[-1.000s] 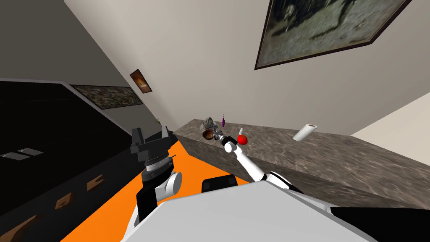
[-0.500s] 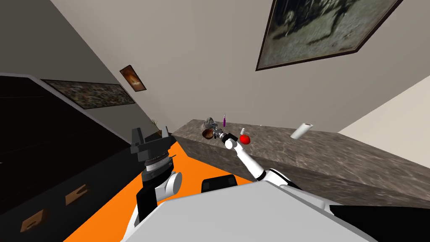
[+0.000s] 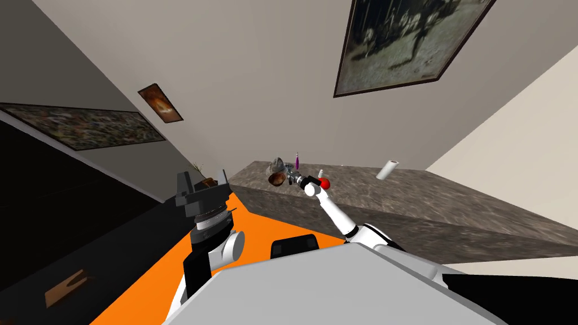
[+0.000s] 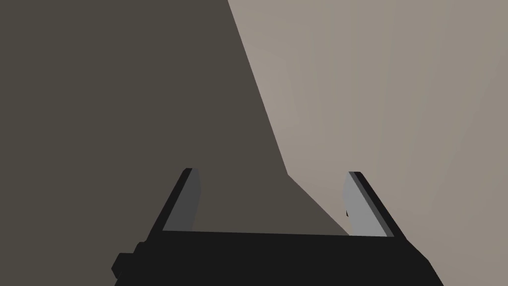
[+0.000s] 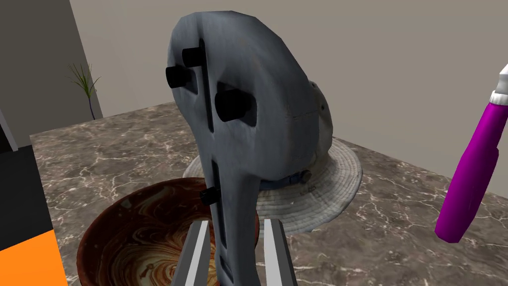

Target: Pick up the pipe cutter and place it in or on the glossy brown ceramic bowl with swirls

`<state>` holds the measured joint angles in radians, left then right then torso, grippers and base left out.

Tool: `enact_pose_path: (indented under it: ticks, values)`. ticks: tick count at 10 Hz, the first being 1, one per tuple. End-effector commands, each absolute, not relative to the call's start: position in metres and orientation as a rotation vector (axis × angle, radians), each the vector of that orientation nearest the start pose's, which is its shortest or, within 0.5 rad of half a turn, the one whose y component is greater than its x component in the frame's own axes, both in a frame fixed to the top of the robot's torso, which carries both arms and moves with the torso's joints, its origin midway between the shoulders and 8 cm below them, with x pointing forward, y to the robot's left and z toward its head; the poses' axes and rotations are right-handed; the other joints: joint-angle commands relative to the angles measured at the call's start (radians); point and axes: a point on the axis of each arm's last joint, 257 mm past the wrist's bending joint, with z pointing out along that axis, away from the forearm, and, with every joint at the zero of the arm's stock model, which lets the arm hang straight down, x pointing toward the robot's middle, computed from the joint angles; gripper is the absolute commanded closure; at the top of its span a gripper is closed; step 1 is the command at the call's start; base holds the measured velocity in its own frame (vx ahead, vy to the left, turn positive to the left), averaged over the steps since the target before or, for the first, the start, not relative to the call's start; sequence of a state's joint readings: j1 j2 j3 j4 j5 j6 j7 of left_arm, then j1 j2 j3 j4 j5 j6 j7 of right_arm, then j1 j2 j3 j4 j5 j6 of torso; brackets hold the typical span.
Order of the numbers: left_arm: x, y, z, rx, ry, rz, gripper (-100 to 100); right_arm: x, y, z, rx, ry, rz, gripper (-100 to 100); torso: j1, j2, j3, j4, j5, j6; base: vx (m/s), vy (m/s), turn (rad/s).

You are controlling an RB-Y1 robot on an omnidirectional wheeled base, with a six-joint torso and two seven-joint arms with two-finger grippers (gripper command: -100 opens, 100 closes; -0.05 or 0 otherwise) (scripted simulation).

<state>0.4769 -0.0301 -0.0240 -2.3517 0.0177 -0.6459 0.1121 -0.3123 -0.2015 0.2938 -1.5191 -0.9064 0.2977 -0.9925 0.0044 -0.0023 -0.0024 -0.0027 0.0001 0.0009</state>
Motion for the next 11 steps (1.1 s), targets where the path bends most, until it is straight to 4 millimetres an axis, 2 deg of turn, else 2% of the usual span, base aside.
enact_pose_path:
  ticks: [1,6,11]
  values:
    - [0.3,0.268,0.086,-0.527,0.383,-1.496,0,0.574,-0.035,-0.169,-1.98,-0.556,-1.808,100,0.0,0.0,0.0,0.0,0.0,0.0,0.002,0.125,-0.095]
    - [0.3,0.268,0.086,-0.528,0.382,-1.496,0,0.584,-0.037,-0.144,-1.972,-0.604,-1.788,100,0.01,-0.004,-0.002,-0.001,0.002,-0.002,0.012,0.142,-0.068]
    - [0.3,0.268,0.086,-0.527,0.383,-1.496,0,0.591,-0.043,-0.125,-1.978,-0.638,-1.762,100,0.006,-0.004,-0.003,-0.002,0.001,-0.003,0.003,0.089,-0.079]
